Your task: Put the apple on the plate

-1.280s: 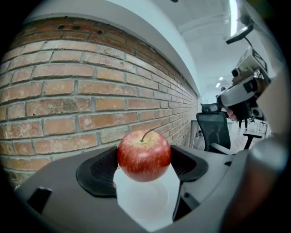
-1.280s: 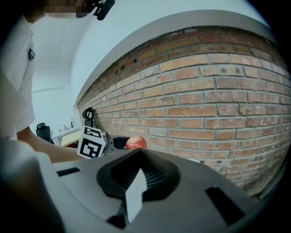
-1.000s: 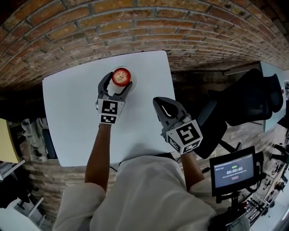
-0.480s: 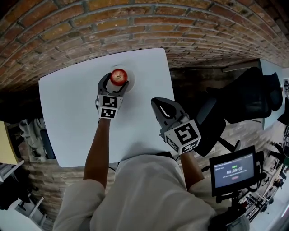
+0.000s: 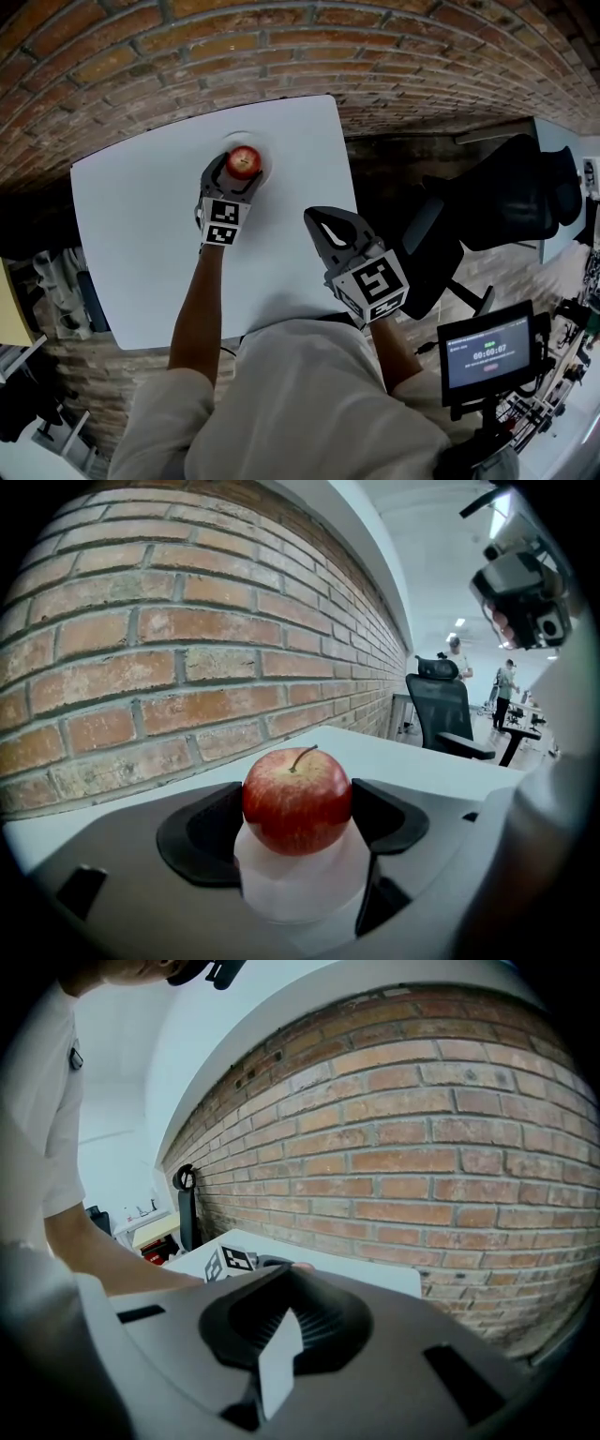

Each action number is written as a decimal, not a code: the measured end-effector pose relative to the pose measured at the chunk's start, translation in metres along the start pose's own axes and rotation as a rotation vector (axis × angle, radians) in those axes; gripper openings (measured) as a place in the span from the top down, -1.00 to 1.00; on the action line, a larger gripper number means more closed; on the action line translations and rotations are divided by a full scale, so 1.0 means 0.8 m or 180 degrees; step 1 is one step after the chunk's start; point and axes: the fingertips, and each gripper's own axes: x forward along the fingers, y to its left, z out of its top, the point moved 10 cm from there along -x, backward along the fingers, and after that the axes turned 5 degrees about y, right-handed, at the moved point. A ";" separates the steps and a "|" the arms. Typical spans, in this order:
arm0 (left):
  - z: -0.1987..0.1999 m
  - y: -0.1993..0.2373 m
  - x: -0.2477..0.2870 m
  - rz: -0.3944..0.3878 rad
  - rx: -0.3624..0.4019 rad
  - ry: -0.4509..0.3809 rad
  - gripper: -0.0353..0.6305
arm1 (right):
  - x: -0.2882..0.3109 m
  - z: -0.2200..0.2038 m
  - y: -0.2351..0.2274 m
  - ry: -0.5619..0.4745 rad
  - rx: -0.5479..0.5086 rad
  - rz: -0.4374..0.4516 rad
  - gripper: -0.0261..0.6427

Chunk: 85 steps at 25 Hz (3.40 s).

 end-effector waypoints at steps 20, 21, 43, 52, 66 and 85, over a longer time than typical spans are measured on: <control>-0.008 0.002 -0.003 -0.0118 -0.0206 -0.0139 -0.22 | 0.001 -0.006 0.003 0.0015 -0.0004 0.0006 0.91; -0.010 0.003 -0.003 -0.0114 -0.0213 -0.0124 -0.22 | 0.000 -0.006 0.004 0.0012 -0.0011 0.0006 0.91; 0.045 -0.016 -0.094 -0.0153 0.0082 -0.0278 -0.22 | -0.050 0.014 0.016 -0.0277 -0.0146 -0.0116 0.91; 0.096 -0.024 -0.174 -0.0021 -0.0066 -0.0703 -0.21 | -0.079 0.040 0.024 -0.0557 -0.0181 -0.0134 0.91; 0.139 -0.035 -0.330 0.0450 0.0107 -0.1338 0.14 | -0.093 0.080 0.085 -0.0906 -0.0361 0.0083 0.91; 0.183 -0.092 -0.406 0.0357 0.0280 -0.1559 0.88 | -0.133 0.106 0.109 -0.0985 -0.0610 -0.0057 0.91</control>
